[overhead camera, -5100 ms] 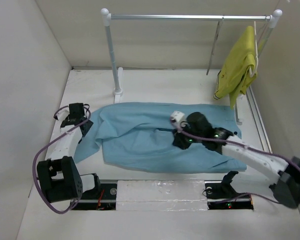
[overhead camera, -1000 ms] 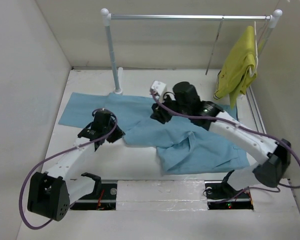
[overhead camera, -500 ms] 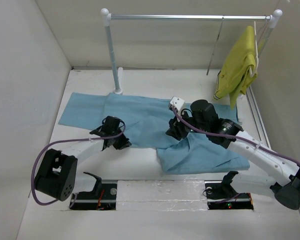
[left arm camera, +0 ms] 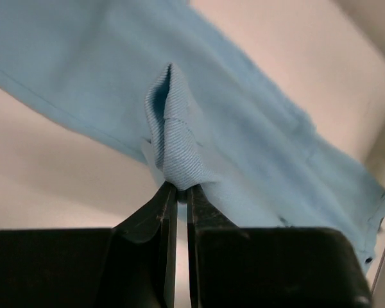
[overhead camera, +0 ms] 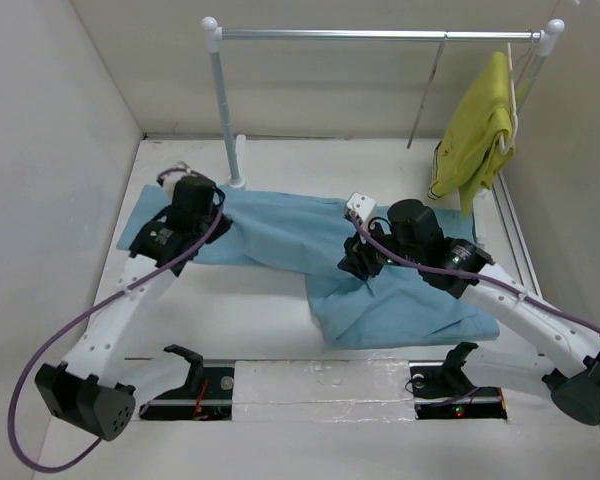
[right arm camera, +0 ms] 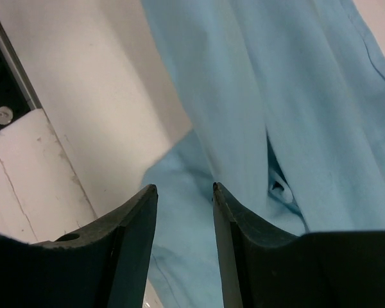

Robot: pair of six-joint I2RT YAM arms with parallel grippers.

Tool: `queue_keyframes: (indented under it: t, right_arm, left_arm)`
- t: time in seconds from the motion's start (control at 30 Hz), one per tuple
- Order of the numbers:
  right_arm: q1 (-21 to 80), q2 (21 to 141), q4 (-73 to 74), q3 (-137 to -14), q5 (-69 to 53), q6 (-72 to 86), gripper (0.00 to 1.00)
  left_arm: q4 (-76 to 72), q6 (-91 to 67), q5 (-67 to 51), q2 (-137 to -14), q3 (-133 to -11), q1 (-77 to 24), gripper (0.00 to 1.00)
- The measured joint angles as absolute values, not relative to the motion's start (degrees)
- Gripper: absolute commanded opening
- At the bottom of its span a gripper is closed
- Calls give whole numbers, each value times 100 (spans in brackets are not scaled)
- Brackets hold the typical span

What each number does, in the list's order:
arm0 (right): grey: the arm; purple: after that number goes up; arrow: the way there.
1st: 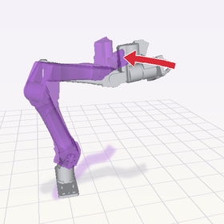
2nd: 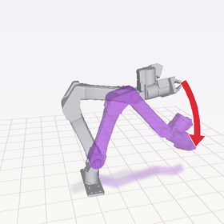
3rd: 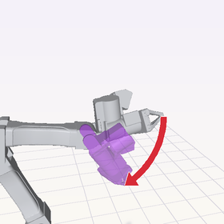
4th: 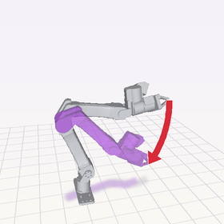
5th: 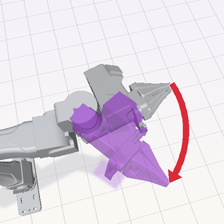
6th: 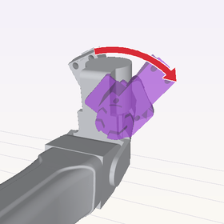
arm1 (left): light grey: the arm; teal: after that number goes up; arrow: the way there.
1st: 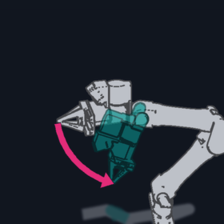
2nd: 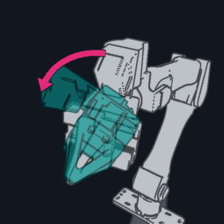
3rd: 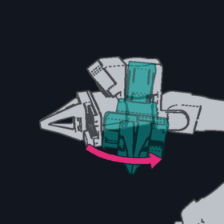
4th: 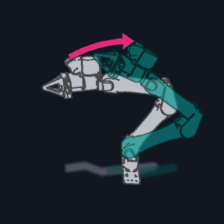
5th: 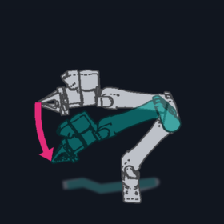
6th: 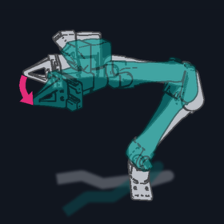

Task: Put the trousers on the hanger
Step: Flatten out the trousers at the center of the board.

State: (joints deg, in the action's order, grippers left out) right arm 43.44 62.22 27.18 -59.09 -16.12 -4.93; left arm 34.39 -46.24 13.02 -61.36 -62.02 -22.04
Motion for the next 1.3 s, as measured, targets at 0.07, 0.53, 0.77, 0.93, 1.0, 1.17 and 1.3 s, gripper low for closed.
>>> queue_keyframes:
  t: [0.07, 0.53, 0.77, 0.93, 1.0, 1.17, 1.3]
  right_arm:
    - [4268, 6222, 2847, -5909, -1634, -537, 46]
    - [3929, 6477, 3124, -5658, -2119, -862, 46]
    - [3929, 6479, 3079, -5170, -2344, -985, 46]
    - [3935, 6486, 3129, -4971, -2440, -1173, 47]
    - [3935, 6447, 3129, -4971, -2447, -1240, 47]
    - [3988, 6193, 3109, -4971, -2473, -1343, 14]
    - [4099, 6136, 3087, -4969, -2515, -1380, 0]
  left_arm:
    - [4132, -4486, 1787, -6112, -7225, -2200, 0]
    - [6226, -3712, 4517, -5876, -8477, -1050, 9]
    - [4956, -2858, 3420, -7019, -6882, 1800, 18]
    - [4821, -2722, 3087, -8659, -7743, 2309, 60]
    - [4831, -2788, 3041, -9063, -8294, 2294, 64]
    - [4558, -3004, 2724, -8462, -7743, 2137, 53]
    - [4449, -3452, 1933, -6569, -5745, 2215, 35]
